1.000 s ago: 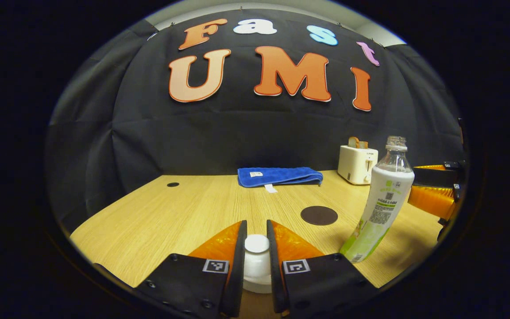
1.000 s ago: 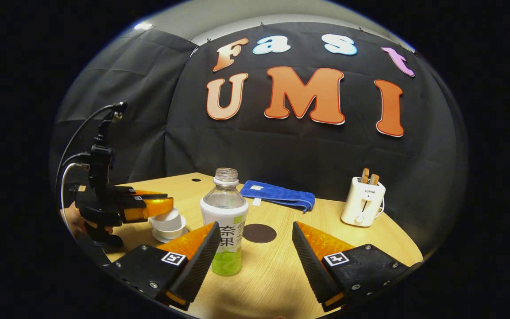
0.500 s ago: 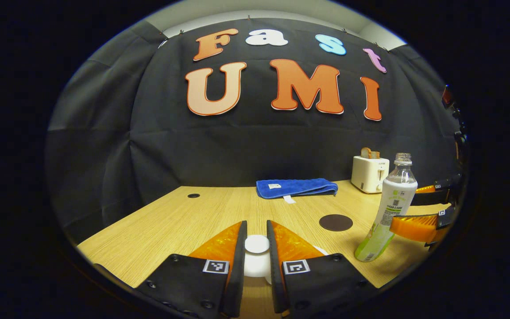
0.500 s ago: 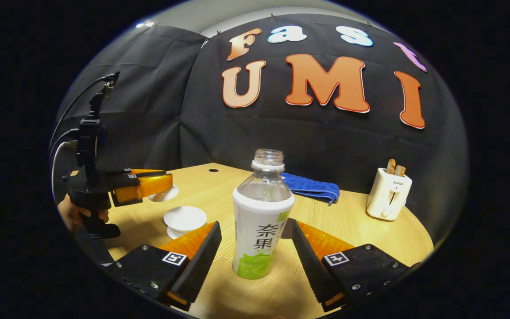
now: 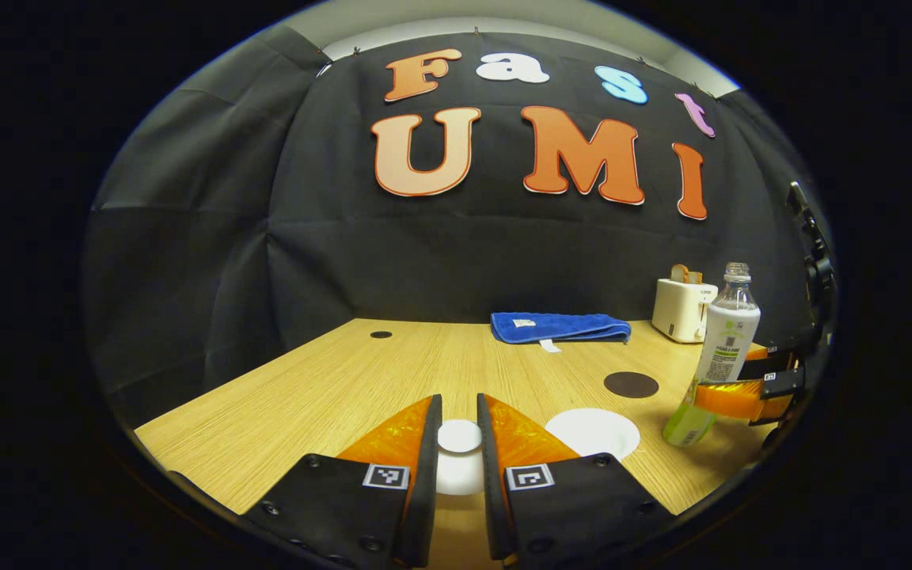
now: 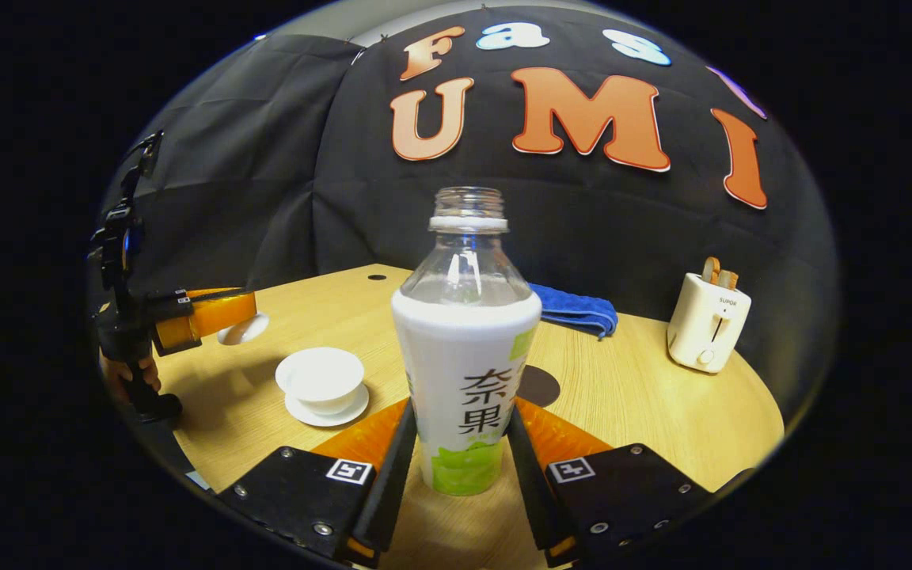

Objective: Open the teacup lid with one hand, grasp the water bottle and pour water into the teacup with the other hand; after pouring, place the water bottle on the coaster and then close the teacup lid.

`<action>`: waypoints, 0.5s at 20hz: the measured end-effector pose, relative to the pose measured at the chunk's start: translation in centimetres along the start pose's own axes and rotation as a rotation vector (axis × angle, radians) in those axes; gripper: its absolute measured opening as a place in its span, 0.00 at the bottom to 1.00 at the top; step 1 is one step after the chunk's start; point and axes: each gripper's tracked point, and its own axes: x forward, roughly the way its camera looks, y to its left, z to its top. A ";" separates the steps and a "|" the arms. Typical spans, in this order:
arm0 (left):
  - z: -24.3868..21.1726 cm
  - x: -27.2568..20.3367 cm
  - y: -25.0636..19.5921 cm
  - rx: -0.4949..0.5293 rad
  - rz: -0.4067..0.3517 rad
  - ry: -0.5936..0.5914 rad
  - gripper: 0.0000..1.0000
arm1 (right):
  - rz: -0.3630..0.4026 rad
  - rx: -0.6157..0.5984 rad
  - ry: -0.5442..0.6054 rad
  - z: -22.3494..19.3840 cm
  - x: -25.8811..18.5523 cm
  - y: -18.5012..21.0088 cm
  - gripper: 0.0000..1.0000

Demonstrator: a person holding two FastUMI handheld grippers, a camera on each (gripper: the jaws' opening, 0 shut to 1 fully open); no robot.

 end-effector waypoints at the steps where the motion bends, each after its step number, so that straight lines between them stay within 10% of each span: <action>1: 0.0 -0.1 0.4 -0.006 0.005 -0.002 0.29 | -0.009 -0.028 -0.008 0.6 0.0 -0.1 0.66; 10: -0.1 -1.8 4.6 0.014 0.080 -0.007 0.30 | -0.105 -0.551 0.043 1.9 1.6 -0.9 0.64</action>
